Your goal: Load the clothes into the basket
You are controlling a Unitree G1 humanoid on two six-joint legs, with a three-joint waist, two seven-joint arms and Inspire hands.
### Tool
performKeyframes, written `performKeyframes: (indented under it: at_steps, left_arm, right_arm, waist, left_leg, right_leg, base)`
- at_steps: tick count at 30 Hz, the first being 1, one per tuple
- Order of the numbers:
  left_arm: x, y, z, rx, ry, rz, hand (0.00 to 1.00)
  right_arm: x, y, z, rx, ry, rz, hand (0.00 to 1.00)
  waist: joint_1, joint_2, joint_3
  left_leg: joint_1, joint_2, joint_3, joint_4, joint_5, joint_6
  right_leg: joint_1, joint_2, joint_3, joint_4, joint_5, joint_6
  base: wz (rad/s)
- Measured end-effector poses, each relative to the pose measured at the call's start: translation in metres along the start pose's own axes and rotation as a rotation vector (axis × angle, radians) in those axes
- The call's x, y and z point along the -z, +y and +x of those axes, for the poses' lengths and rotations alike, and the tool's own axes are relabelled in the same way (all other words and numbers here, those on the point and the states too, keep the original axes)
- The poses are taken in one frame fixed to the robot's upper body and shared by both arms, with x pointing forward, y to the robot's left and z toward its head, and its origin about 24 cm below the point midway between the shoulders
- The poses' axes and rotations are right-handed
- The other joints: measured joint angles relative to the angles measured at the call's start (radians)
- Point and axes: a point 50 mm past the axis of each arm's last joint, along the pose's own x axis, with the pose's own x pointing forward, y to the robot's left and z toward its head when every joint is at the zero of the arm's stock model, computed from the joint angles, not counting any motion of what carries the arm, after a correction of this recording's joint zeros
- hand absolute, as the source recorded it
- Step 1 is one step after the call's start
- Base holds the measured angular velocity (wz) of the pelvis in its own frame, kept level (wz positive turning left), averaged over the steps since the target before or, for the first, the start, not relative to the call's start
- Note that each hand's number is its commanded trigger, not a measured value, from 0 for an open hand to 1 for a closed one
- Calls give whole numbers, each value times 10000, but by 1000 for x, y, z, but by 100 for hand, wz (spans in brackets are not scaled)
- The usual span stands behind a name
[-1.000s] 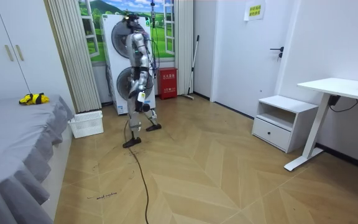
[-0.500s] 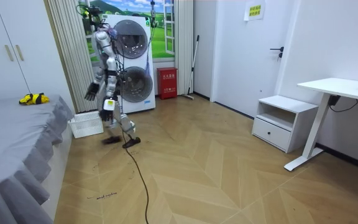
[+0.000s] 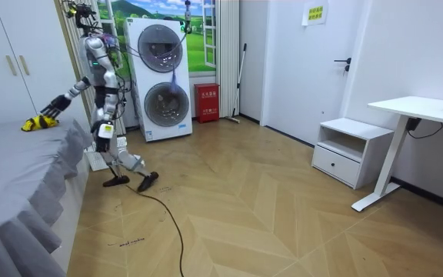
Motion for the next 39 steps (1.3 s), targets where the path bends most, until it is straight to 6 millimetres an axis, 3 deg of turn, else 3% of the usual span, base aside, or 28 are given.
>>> performKeyframes:
  at_steps: [1, 2, 3, 4, 6, 7, 8, 9, 10, 13, 15, 18, 26, 32, 39]
  left_arm:
    - [1, 1, 0, -30, 94, -84, 0]
    - [2, 1, 0, -13, 147, -127, 0]
    - [3, 1, 0, 14, 250, -123, 0]
    - [4, 1, -1, 17, 274, -131, 0]
    - [4, 1, -2, -31, 225, -380, 0]
    - [4, 1, -2, -47, 205, -418, 0]
    - [5, 1, -2, -71, 213, -464, 0]
    - [8, 5, -3, -178, 279, -612, 0]
    - [8, 6, -3, -209, 301, -636, 0]
    - [10, 12, -4, -288, 463, -535, 0]
    - [14, 14, -4, -355, 639, -579, 0]
    - [9, 13, -2, -280, 590, -531, 0]
    - [6, 10, 1, -168, 828, -466, 0]
    - [4, 8, 4, -131, 1035, -505, 0]
    - [-1, 6, 7, 10, 1079, -466, 0]
  right_arm:
    - [-4, 0, 0, -11, -193, -61, 0]
    - [-6, 0, 0, 30, -273, -97, 0]
    - [-9, -2, 0, 222, -457, -110, 0]
    - [-10, -3, 0, 333, -479, -121, 0]
    - [-15, -5, 0, 582, -663, -195, 0]
    - [-18, -5, 0, 655, -784, -299, 0]
    - [-18, -5, 0, 681, -820, -415, 0]
    - [-19, -5, 0, 719, -880, -628, 0]
    - [-21, -5, 0, 764, -953, -717, 0]
    - [-30, -11, 0, 1286, -1427, -686, 0]
    - [-33, -14, 0, 1518, -1639, -662, 0]
    - [-41, -11, 2, 1583, -1978, -855, 0]
    - [-54, -2, 8, 1387, -2386, -982, 0]
    - [-48, 1, 14, 1376, -2012, -1624, 0]
    - [-50, 11, 19, 744, -1893, -1944, 0]
  waist:
    - [-132, -37, -94]
    - [-249, -36, -120]
    - [-391, -8, -118]
    - [-396, -10, -120]
    - [-232, -40, -131]
    - [-235, 2, -157]
    - [-222, -15, -170]
    - [-235, -70, -277]
    - [-319, -93, -314]
    - [-599, -267, -256]
    - [-607, -318, -236]
    - [-597, -358, -133]
    - [-502, -247, -142]
    - [-385, -146, -152]
    - [-186, -186, -132]
  left_leg:
    - [-137, -33, -137, 335, 164, 231]
    - [-175, -134, -232, 293, 25, 247]
    - [-398, -418, -386, 46, -462, 286]
    - [-540, -584, -410, -208, -634, 287]
    - [-1158, -1149, -476, -1816, -727, 269]
    - [-1472, -1321, -527, -2657, -398, 449]
    - [-1521, -1437, -560, -2856, 65, 541]
    - [-1334, -1565, -627, -3215, 405, 799]
    - [-1186, -1659, -647, -3427, 468, 834]
    - [-670, -1937, -639, -4169, 707, 877]
    - [-594, -1970, -662, -4336, 735, 893]
    - [-664, -2001, -690, -4398, 744, 910]
    - [-1012, -2103, -788, -4486, 769, 950]
    - [-1226, -2128, -915, -4525, 774, 960]
    - [-1380, -2131, -912, -4550, 817, 1011]
  right_leg:
    - [255, 94, 271, -318, -91, -26]
    - [381, 103, 368, -425, -126, -20]
    - [596, 94, 553, -584, -133, -10]
    - [644, 72, 637, -632, -132, -8]
    - [700, 87, 1191, -669, -133, -8]
    - [732, 118, 1417, -668, -150, 21]
    - [771, 125, 1608, -664, -165, 47]
    - [869, 113, 1837, -714, -205, 118]
    - [917, 81, 1909, -732, -219, 143]
    - [1123, -62, 1911, -894, -273, 232]
    - [1211, -90, 1903, -1070, -284, 253]
    - [1139, -132, 1867, -1111, -313, 303]
    - [796, -221, 1649, -1231, -353, 374]
    - [640, -245, 1534, -1182, -361, 388]
    - [457, -264, 1513, -1137, -360, 390]
  base:
    - [-24]
    - [-12]
    - [-18]
    - [-51]
    - [-89]
    - [-78]
    - [-70]
    - [-48]
    - [-34]
    - [2]
    - [5]
    - [8]
    - [7]
    - [4]
    - [0]
